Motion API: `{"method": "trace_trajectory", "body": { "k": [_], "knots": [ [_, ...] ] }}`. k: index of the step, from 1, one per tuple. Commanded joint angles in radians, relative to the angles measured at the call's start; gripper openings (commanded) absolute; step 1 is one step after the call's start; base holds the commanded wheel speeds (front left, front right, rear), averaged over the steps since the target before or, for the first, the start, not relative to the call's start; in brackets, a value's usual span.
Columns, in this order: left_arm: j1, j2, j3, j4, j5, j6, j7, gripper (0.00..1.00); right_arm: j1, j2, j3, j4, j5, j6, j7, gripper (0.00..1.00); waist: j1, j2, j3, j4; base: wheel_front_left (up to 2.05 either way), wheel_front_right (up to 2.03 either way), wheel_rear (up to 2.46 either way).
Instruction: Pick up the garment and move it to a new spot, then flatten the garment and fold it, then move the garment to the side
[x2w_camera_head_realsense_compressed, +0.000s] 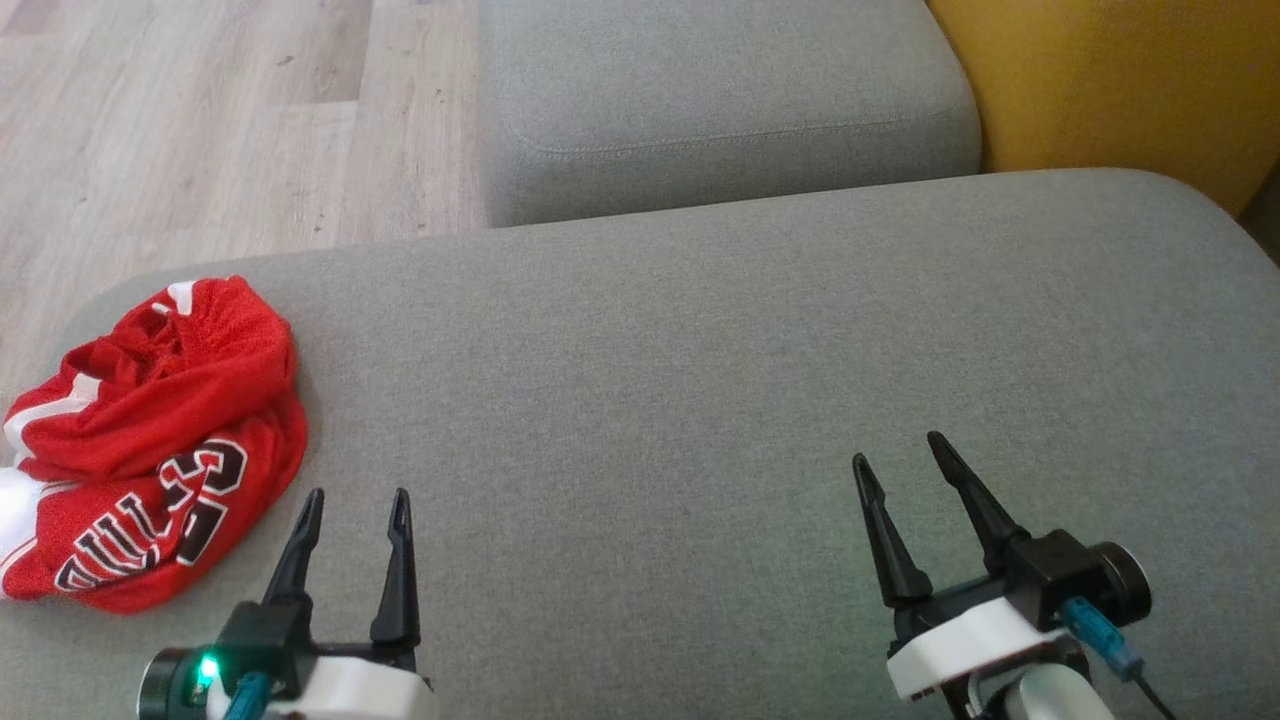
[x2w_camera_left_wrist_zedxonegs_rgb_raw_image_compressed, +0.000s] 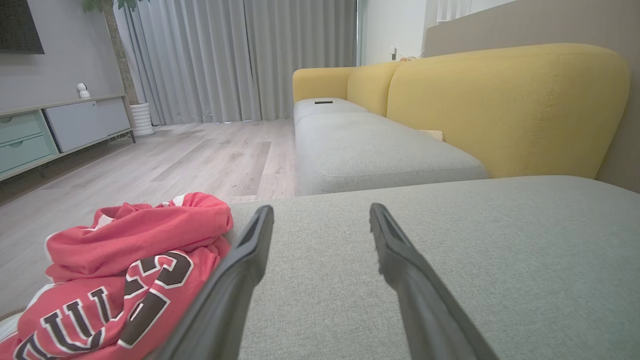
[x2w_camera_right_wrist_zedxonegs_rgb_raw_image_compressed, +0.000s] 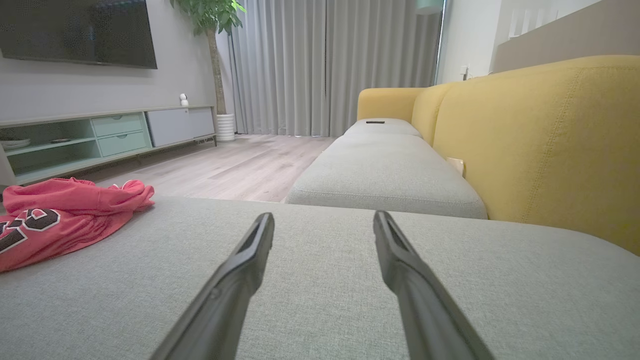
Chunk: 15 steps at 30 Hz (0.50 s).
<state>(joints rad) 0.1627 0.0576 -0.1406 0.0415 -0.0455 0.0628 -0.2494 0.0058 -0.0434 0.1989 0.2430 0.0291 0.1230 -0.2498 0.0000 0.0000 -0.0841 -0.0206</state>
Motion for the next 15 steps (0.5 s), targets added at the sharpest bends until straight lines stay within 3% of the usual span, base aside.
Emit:
{"method": "trace_trajectory", "body": {
  "k": [1, 15],
  "knots": [
    [-0.043, 0.000, 0.039, -0.029, 0.006, 0.000, -0.012, 1.00, -0.035, -0.007, 0.017, -0.029, -0.004, 0.008, -0.012, 1.00, 0.0000, 0.0000, 0.001, 0.000, 0.00, 0.00, 0.00],
    [-0.048, -0.004, 0.054, -0.025, 0.010, -0.003, -0.012, 1.00, -0.025, -0.007, 0.017, -0.030, -0.003, 0.008, -0.012, 1.00, 0.0000, 0.0000, 0.008, 0.024, 0.00, 0.00, 0.00]
  ]
}}
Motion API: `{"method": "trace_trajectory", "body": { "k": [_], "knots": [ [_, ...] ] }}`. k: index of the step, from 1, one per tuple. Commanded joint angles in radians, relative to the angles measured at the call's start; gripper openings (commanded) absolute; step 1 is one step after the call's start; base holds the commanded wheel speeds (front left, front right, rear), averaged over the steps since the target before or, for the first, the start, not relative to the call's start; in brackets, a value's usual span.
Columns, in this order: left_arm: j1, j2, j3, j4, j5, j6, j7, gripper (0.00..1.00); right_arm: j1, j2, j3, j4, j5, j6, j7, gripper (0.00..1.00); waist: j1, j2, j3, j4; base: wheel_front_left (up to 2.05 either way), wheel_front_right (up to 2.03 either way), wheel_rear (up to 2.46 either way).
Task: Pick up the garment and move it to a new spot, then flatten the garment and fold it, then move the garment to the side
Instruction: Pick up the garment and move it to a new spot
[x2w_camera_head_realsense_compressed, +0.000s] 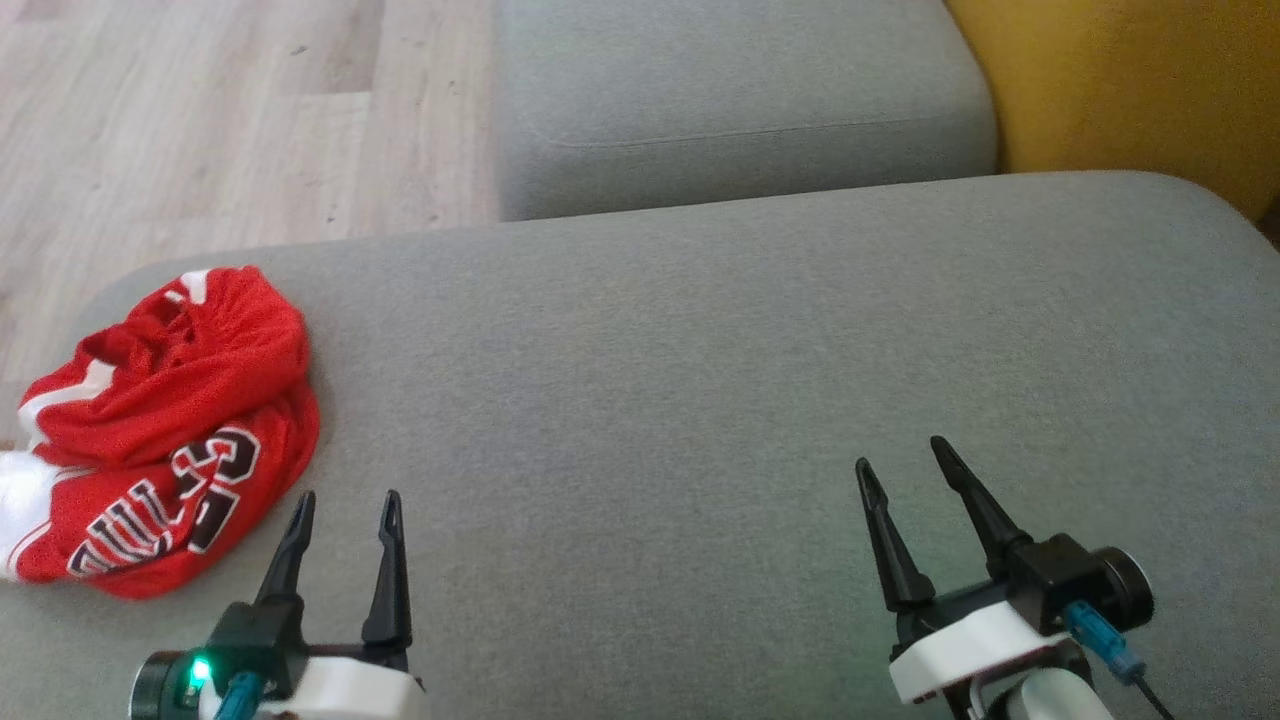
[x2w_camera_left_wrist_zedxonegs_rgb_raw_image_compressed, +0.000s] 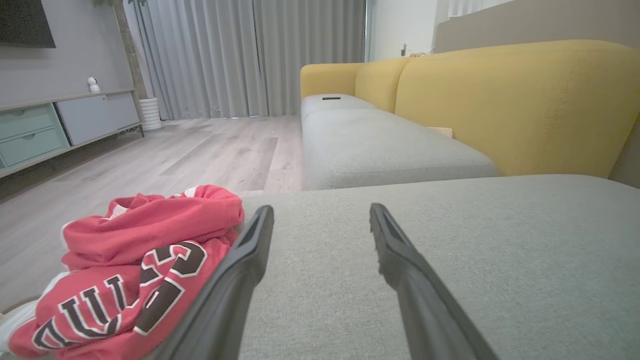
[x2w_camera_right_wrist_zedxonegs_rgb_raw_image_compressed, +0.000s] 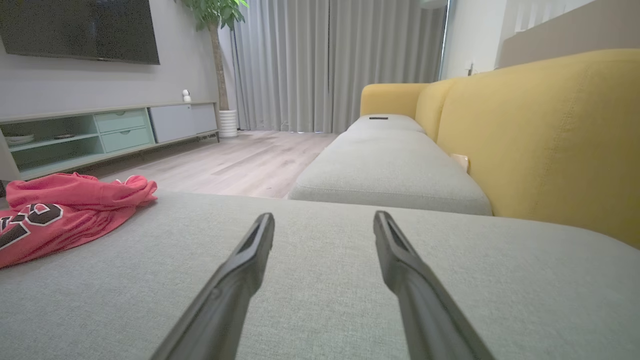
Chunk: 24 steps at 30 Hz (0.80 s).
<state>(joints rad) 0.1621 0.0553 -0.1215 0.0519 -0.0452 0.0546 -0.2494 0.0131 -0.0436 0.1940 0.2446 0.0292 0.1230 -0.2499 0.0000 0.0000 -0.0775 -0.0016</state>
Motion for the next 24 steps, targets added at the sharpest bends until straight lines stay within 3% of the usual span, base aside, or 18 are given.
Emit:
{"method": "trace_trajectory", "body": {
  "k": [1, 16, 24],
  "knots": [
    [-0.048, -0.002, 0.034, -0.037, 0.010, 0.006, -0.012, 1.00, -0.028, -0.007, 0.021, -0.032, -0.004, 0.008, -0.012, 1.00, 0.0000, 0.0000, 0.002, 0.016, 0.00, 0.00, 0.00],
    [-0.026, 0.004, 0.077, -0.042, 0.020, 0.015, -0.012, 1.00, -0.011, -0.007, 0.014, -0.029, 0.002, 0.008, -0.012, 1.00, 0.0000, 0.0000, 0.004, 0.227, 0.00, 0.00, 0.00],
    [-0.006, 0.010, 0.103, -0.054, 0.024, 0.014, -0.012, 1.00, -0.001, -0.007, 0.014, -0.029, 0.009, 0.008, -0.012, 1.00, 0.0000, 0.0000, -0.004, 0.302, 0.00, 0.00, 0.00]
  ]
}}
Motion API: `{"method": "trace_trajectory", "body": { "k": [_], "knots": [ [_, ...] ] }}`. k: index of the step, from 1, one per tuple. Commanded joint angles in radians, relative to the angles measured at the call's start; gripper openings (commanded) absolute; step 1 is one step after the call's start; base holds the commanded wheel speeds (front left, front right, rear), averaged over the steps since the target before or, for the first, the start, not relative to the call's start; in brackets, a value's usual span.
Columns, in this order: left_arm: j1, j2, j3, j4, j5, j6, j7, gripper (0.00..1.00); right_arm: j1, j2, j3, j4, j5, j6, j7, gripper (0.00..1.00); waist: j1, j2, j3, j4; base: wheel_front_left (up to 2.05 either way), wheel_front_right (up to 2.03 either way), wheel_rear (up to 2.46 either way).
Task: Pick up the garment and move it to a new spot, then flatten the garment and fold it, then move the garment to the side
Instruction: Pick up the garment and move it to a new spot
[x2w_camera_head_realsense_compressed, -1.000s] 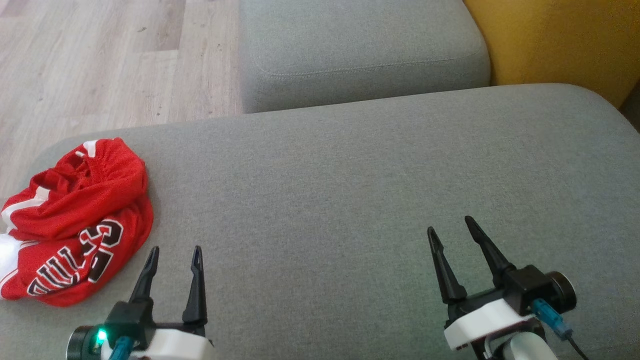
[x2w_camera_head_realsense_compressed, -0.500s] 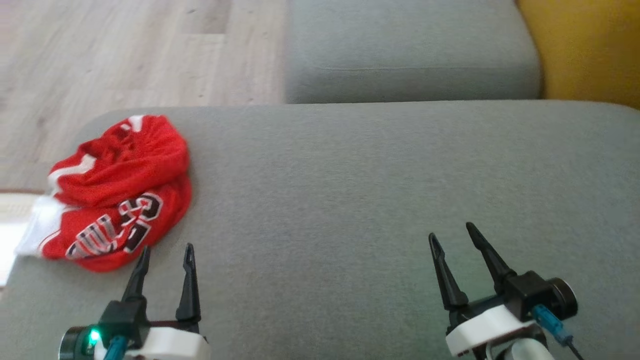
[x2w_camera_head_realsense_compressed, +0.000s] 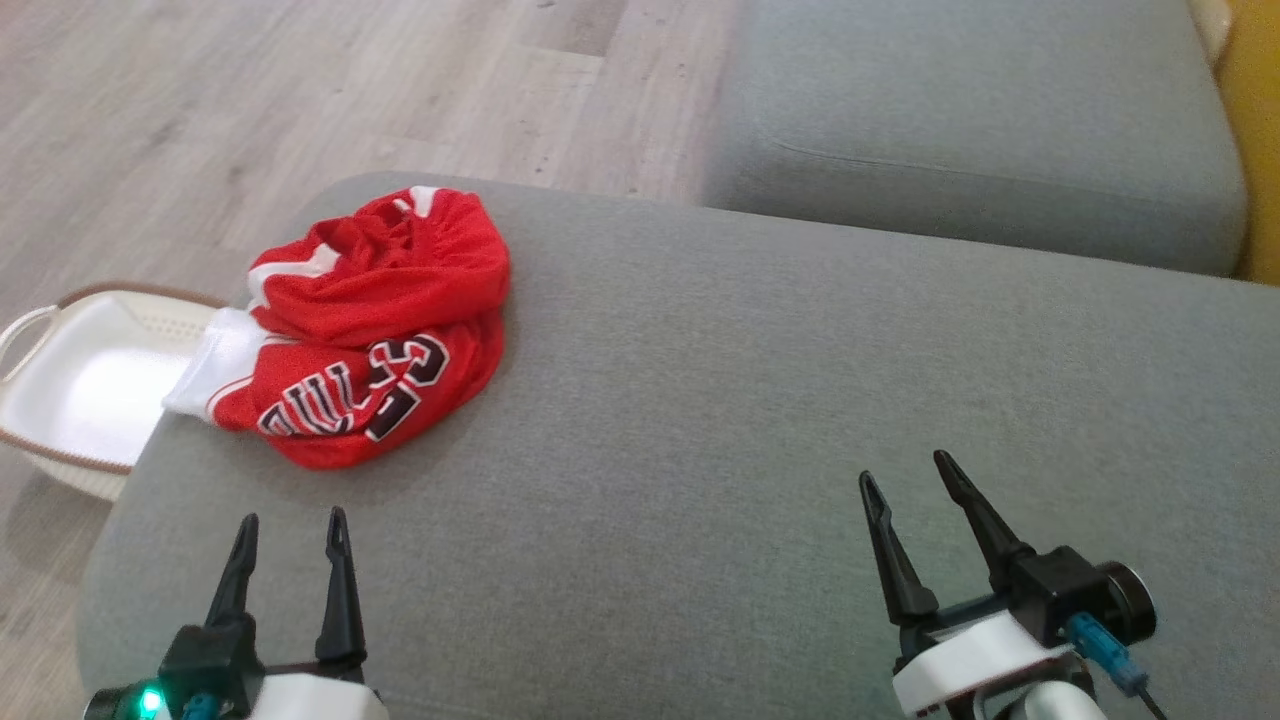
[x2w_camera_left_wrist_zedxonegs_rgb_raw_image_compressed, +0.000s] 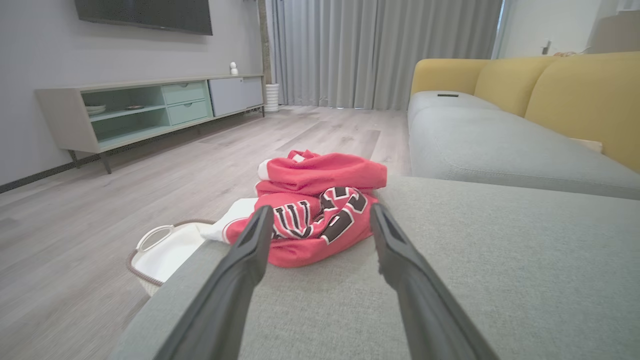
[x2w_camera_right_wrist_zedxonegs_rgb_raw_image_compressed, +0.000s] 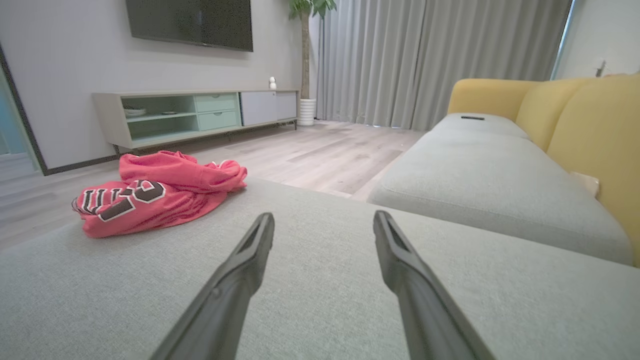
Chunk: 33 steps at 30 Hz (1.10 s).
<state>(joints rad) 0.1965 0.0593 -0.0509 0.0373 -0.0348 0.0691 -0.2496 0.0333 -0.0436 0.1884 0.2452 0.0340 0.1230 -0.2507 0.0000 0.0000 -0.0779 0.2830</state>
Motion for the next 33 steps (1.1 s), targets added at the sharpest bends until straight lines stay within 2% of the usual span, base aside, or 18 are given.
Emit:
{"method": "trace_trajectory", "body": {
  "k": [1, 9, 16, 19, 22, 23, 28, 33],
  "knots": [
    [-0.037, 0.006, 0.036, -0.042, 0.014, 0.000, -0.012, 1.00, -0.020, -0.007, 0.020, -0.029, 0.004, 0.008, -0.011, 1.00, 0.0000, 0.0000, -0.004, 0.022, 0.00, 0.00, 0.00],
    [-0.033, 0.013, 0.060, -0.086, 0.016, 0.005, -0.012, 1.00, -0.014, -0.007, 0.021, -0.034, -0.004, 0.008, -0.011, 1.00, 0.0000, 0.0000, 0.006, 0.037, 0.00, 0.00, 0.00],
    [-0.129, 0.040, 0.057, -0.222, 0.019, -0.026, -0.012, 1.00, -0.015, -0.007, 0.002, -0.035, -0.041, 0.008, -0.011, 1.00, 0.0000, 0.0000, 0.057, 0.022, 0.00, 0.00, 0.00],
    [-0.255, 0.069, 0.051, -0.262, 0.017, -0.059, -0.012, 1.00, -0.027, -0.025, -0.016, -0.049, -0.060, 0.008, -0.011, 1.00, 0.0000, 0.0000, 0.121, 0.021, 0.00, 0.00, 0.00],
    [-0.446, 0.118, 0.051, -0.230, 0.031, -0.092, -0.012, 1.00, -0.045, -0.064, -0.026, -0.063, -0.072, 0.008, -0.011, 1.00, 0.0000, 0.0000, 0.198, 0.026, 0.00, 0.00, 0.00],
    [-0.589, 0.144, 0.043, -0.171, 0.041, -0.110, -0.012, 1.00, -0.062, -0.094, -0.034, -0.075, -0.075, 0.008, -0.011, 1.00, 0.0000, 0.0000, 0.252, 0.028, 0.00, 0.00, 0.00],
    [-0.936, 0.175, 0.016, 0.110, 0.047, -0.142, -0.005, 1.00, -0.109, -0.175, -0.059, -0.117, -0.076, 0.008, -0.011, 1.00, 0.0000, 0.0000, 0.382, 0.022, 0.00, 0.00, 0.00],
    [-1.187, 0.180, 0.004, 0.509, 0.017, -0.165, 0.148, 1.00, -0.122, -0.231, -0.082, -0.149, -0.071, 0.008, -0.011, 1.00, 0.0000, 0.0000, 0.465, 0.000, 0.00, 0.00, 0.00]
  ]
}}
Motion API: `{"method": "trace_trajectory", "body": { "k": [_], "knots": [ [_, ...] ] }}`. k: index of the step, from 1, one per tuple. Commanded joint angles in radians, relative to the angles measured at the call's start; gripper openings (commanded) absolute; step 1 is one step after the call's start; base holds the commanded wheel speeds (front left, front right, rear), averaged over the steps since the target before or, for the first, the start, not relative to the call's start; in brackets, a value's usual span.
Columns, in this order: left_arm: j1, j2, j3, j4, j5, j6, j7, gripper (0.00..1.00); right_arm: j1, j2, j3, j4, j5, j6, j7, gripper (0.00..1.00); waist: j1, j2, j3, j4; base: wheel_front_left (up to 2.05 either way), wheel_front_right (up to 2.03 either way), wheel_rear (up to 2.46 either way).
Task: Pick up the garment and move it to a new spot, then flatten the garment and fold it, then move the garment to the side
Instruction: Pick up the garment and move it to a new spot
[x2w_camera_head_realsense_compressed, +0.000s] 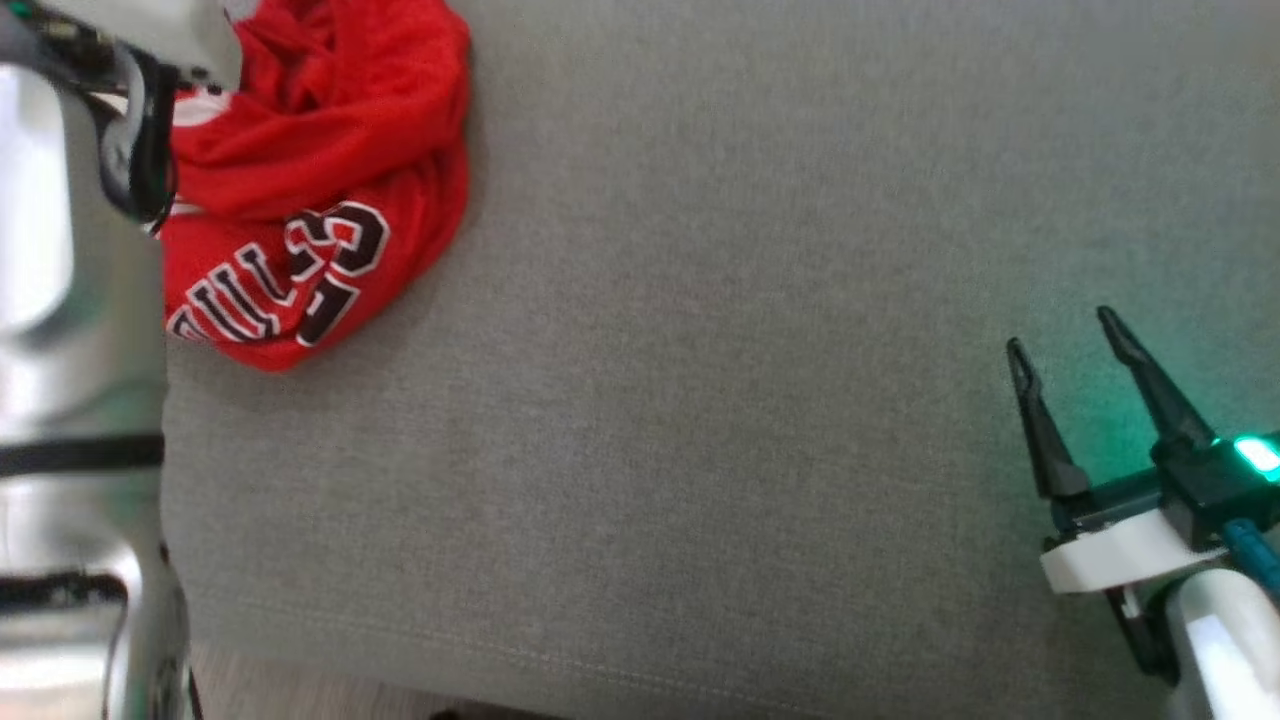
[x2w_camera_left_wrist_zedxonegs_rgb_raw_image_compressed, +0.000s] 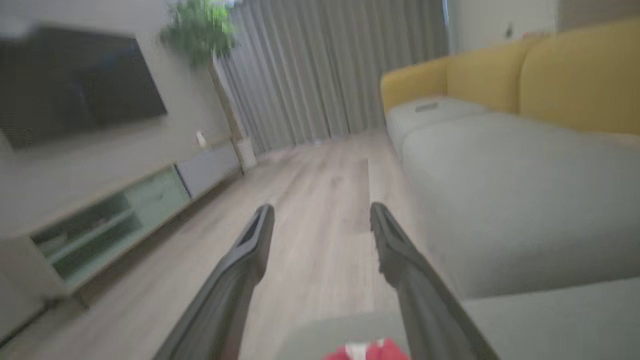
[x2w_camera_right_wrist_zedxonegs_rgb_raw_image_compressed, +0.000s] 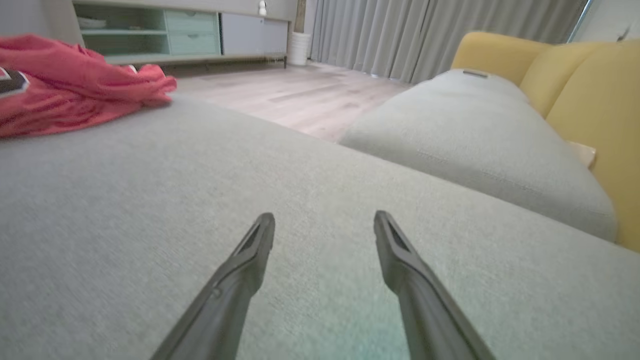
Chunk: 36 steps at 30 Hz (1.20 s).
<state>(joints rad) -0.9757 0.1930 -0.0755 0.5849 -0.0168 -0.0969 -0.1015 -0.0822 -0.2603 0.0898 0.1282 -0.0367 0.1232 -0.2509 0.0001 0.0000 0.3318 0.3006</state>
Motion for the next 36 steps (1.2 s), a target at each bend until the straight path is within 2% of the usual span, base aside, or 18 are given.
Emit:
{"method": "trace_trajectory", "body": {
  "k": [1, 5, 10, 13, 19, 21, 22, 28, 32, 36],
  "knots": [
    [-0.049, 0.045, 0.035, 0.036, -0.010, 0.001, 0.037, 1.00, -0.005, -0.023, 0.012, -0.039, 0.001, 0.008, -0.011, 1.00, -0.0001, 0.0000, 0.068, -0.024, 0.00, 0.00, 0.00],
    [-0.150, 0.053, 0.061, 0.290, -0.048, 0.000, 0.174, 1.00, 0.002, -0.050, -0.003, -0.062, 0.004, 0.008, -0.011, 1.00, -0.0001, 0.0000, 0.117, -0.054, 0.00, 0.00, 0.00],
    [-0.197, 0.077, 0.095, 0.490, -0.089, 0.007, 0.248, 1.00, 0.009, -0.075, -0.018, -0.089, 0.007, 0.008, -0.011, 1.00, -0.0001, 0.0000, 0.170, -0.090, 0.00, 0.00, 0.00],
    [-0.216, 0.089, 0.107, 0.559, -0.113, -0.001, 0.270, 1.00, 0.017, -0.084, -0.032, -0.105, 0.011, 0.008, -0.011, 1.00, -0.0001, 0.0000, 0.199, -0.102, 0.00, 0.00, 0.00],
    [-0.246, 0.104, 0.091, 0.628, -0.112, -0.006, 0.248, 1.00, 0.014, -0.086, -0.047, -0.122, 0.009, 0.008, -0.011, 1.00, -0.0001, 0.0000, 0.246, -0.110, 0.00, 0.00, 0.00],
    [-0.252, 0.106, 0.086, 0.638, -0.116, -0.012, 0.234, 0.12, 0.009, -0.080, -0.044, -0.122, 0.010, 0.008, -0.011, 1.00, -0.0001, 0.0000, 0.250, -0.113, 0.00, 0.00, 0.00],
    [-0.255, 0.108, 0.081, 0.639, -0.115, -0.014, 0.218, 0.00, 0.005, -0.078, -0.043, -0.121, 0.010, 0.008, -0.011, 1.00, -0.0001, 0.0000, 0.251, -0.114, 0.00, 0.00, 0.00],
    [-0.286, 0.128, 0.046, 0.615, -0.087, -0.014, 0.065, 0.00, -0.013, -0.066, -0.036, -0.109, 0.010, 0.008, -0.011, 1.00, -0.0001, 0.0000, 0.231, -0.117, 0.00, 0.00, 0.00],
    [-0.325, 0.138, 0.006, 0.593, -0.061, -0.020, -0.048, 0.00, -0.018, -0.050, -0.031, -0.092, 0.012, 0.008, -0.011, 1.00, -0.0001, 0.0000, 0.170, -0.115, 0.00, 0.00, 0.00],
    [-0.372, 0.129, -0.038, 0.574, -0.048, -0.029, -0.104, 0.00, -0.020, -0.018, -0.014, -0.072, 0.016, 0.008, -0.011, 1.00, -0.0001, 0.0000, 0.086, -0.119, 0.00, 0.00, 0.00]
  ]
}}
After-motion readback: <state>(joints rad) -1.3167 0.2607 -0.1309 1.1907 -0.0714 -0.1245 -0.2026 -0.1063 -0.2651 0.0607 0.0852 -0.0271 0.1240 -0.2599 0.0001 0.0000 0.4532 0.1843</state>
